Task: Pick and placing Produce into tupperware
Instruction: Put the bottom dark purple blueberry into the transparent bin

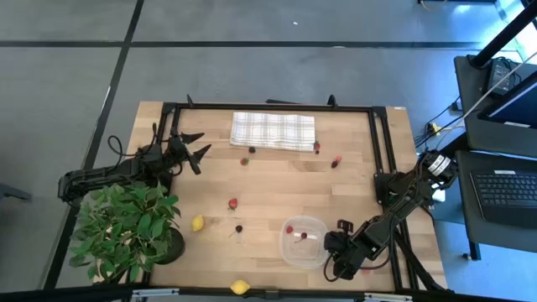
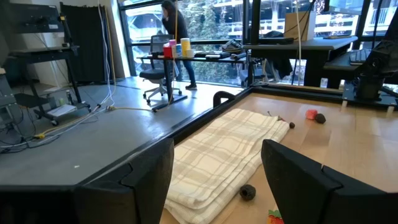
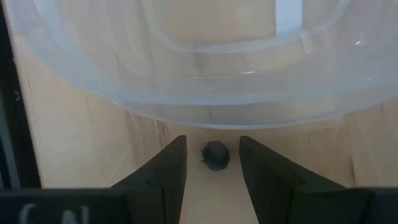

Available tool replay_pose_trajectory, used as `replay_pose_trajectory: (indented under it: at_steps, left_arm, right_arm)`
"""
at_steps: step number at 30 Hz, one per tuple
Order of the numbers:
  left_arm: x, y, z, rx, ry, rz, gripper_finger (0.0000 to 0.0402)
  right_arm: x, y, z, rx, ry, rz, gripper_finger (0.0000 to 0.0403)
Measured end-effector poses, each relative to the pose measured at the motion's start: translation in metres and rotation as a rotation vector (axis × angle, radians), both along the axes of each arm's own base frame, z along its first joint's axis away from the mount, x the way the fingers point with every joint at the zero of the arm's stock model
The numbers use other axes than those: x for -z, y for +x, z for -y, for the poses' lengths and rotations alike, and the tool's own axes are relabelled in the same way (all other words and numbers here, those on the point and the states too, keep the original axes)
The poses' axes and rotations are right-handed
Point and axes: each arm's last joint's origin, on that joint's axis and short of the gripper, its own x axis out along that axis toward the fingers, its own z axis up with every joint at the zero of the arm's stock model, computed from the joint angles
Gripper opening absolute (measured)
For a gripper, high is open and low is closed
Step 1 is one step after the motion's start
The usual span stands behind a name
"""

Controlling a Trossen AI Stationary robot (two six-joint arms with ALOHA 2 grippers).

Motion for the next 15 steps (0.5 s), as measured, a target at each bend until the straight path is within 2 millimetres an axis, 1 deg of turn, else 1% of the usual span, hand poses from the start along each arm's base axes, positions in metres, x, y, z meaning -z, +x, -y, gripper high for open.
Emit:
replay_pose_trajectory:
  at_steps: [7,15]
  left_arm:
    - [0.0,0.0,0.0,0.0,0.0,0.0,0.0237]
    - [0.0,0.0,0.0,0.0,0.0,0.0,0.0237]
  right_arm:
    - [0.0005,-0.0025,0.0031,-0.002,-0.036,-0.024,0.0131]
    - [0.0008,-0.0031,0.0042,-0.028,-0.056,-0.028,0.0078]
